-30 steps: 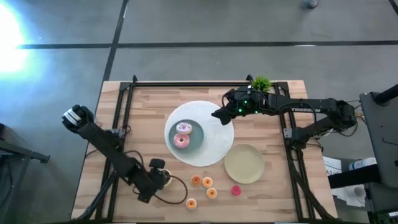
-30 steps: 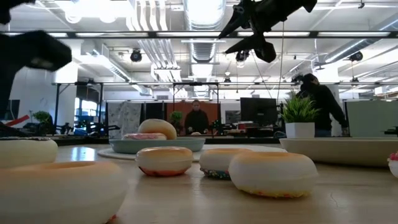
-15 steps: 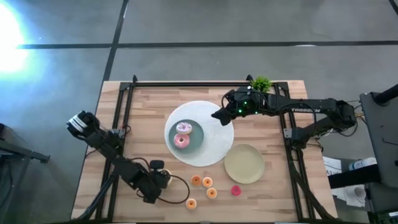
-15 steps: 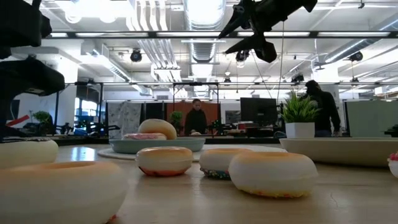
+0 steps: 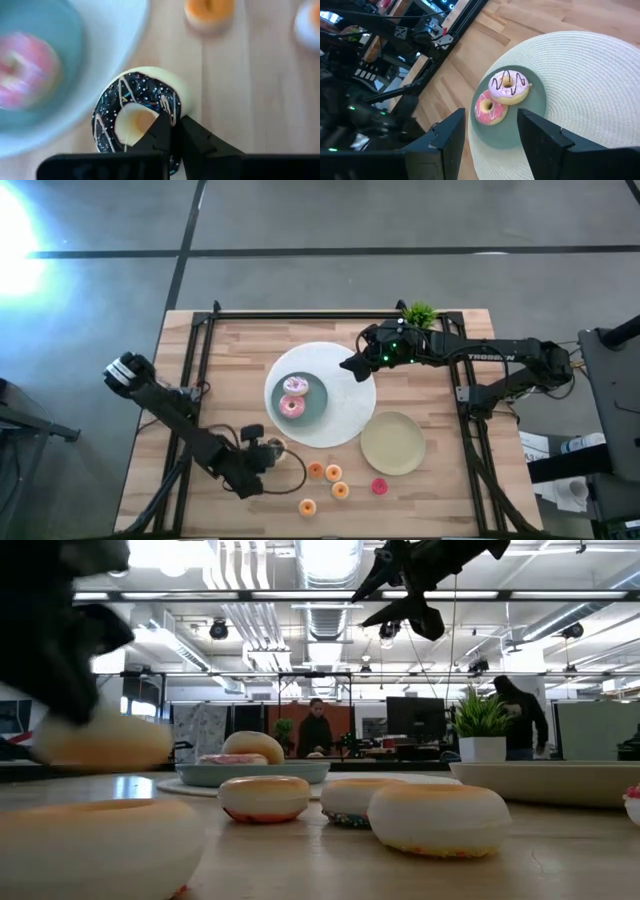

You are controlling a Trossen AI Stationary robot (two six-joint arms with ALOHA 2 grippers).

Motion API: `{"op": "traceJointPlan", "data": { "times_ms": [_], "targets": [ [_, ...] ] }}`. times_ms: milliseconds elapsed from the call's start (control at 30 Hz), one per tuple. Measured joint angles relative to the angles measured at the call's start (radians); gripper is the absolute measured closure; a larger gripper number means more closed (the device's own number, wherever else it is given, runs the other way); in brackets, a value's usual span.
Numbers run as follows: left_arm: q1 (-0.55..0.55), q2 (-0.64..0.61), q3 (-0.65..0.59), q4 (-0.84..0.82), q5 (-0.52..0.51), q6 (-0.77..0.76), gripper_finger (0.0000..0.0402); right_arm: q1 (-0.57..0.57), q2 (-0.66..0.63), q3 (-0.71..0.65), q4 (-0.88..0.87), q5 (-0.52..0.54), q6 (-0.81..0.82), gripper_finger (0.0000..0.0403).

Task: Pick & Place donuts
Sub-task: Put the big black donut on the blue plate

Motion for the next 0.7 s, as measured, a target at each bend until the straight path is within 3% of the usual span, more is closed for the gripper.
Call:
{"op": "traceJointPlan", "data": {
  "times_ms": [233,367,500,700],
  "targets": [
    [0.158,-0.124,0.000,0.014,-0.061,0.214,0.0401,0.000,-0.015,0.000,0.098,0.000,-0.061,0.0232],
    [0.317,-0.120,-0.001,0.105,0.005,0.417,0.0401,0.000,-0.025,0.005,0.122,0.000,-0.077,0.0232],
    [0.473,-0.082,-0.001,0.138,0.094,0.519,0.0401,0.000,-0.049,0.008,0.121,0.036,-0.078,0.0232],
    [0.605,-0.017,0.062,0.154,0.136,0.695,0.0401,-0.002,-0.146,0.012,0.113,0.138,-0.084,0.0232]
  ]
}}
